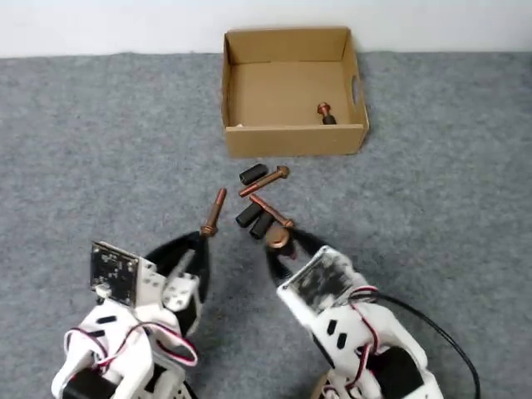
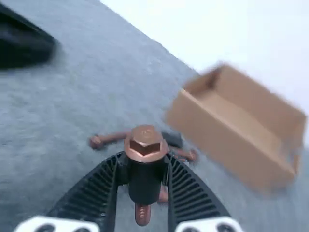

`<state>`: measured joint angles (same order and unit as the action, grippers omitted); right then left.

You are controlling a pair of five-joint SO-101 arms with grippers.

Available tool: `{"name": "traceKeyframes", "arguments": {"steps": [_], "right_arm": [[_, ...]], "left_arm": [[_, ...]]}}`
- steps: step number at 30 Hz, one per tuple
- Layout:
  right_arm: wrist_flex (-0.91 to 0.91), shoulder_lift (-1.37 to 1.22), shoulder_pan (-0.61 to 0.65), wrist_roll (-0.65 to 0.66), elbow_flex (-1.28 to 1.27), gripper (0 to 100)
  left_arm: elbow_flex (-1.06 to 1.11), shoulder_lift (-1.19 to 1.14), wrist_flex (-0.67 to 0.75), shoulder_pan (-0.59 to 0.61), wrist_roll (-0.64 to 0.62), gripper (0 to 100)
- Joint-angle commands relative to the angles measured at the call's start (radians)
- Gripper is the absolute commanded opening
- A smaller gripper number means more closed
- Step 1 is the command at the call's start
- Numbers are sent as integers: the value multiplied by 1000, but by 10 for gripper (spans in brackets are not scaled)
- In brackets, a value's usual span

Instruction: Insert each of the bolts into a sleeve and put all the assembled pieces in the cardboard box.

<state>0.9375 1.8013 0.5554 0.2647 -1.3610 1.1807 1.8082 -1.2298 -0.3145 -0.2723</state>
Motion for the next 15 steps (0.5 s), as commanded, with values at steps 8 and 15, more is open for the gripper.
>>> {"name": "traceKeyframes", "arguments": {"steps": [8, 15], "right_arm": [[263, 7, -268, -377, 198, 8], [401, -33, -265, -377, 313, 8]], "left_arm": [[248, 9, 94, 334, 227, 5], [499, 9, 232, 405, 466, 5]]}}
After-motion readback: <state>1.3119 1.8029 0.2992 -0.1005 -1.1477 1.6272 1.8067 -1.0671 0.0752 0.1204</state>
